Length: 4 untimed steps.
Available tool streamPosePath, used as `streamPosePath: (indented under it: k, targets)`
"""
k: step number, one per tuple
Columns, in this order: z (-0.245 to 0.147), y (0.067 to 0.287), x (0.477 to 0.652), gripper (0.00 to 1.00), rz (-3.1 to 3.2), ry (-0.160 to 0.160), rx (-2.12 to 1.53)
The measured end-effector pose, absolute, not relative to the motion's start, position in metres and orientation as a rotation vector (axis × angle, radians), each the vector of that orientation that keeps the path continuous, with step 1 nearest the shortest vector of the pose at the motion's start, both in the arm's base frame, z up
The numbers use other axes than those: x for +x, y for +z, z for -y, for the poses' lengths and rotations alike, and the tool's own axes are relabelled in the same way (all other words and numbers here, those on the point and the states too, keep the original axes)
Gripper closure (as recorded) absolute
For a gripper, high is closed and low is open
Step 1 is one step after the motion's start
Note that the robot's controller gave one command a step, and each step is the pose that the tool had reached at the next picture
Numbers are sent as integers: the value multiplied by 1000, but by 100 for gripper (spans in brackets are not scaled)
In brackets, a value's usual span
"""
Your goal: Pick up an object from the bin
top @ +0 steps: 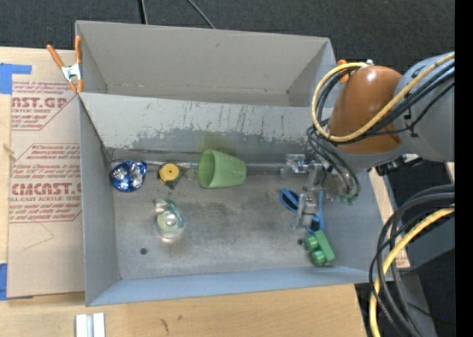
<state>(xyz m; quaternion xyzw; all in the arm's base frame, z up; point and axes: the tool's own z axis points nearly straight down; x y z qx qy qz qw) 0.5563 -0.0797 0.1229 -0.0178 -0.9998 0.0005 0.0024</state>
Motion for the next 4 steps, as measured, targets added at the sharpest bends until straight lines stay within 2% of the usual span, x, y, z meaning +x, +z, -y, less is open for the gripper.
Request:
streamPosePath:
  k: [1,2,3,4]
  targets:
    - [142,68,564,0,3121,1,-345]
    - [141,71,566,100,3125,-1,-342]
    - [59,143,550,100,3118,-7,-432]
    - [63,217,562,100,3126,-1,-408]
